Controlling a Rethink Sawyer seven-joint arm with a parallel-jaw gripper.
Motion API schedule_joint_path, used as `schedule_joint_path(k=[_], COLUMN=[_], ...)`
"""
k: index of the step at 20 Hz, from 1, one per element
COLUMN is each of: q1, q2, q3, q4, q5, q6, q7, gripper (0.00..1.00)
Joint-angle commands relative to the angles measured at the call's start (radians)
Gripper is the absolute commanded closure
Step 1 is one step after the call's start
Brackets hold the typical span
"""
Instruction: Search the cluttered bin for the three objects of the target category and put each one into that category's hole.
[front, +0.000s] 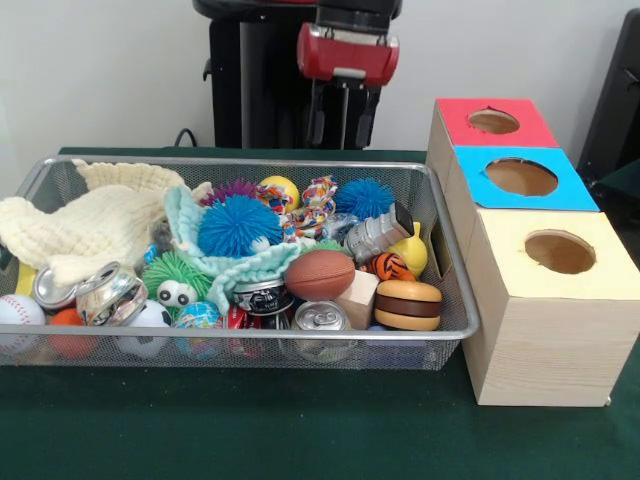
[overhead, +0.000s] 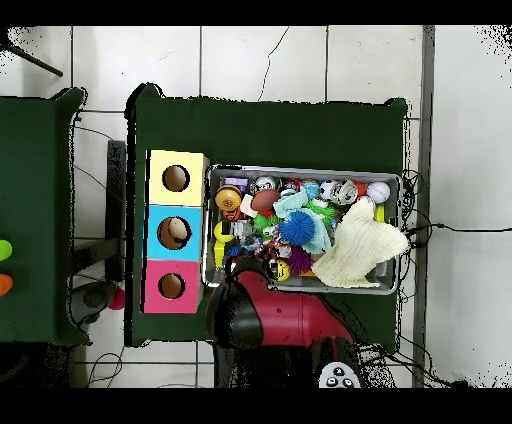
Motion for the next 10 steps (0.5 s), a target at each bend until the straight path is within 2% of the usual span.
schedule_joint_path(k=[1,5,10], q1=[0.041,0.040,-0.015], q2=[0.141,0.175,0.185], q3=[-0.069,-0.080,-0.043], q4=[0.005,0.019,0.081], q5=[-0.025,0.011,0.093], q6=[-0.108,-0.158,-0.171], q7=[0.178,0.209,0.302], gripper=[0.00,0.00,0.00])
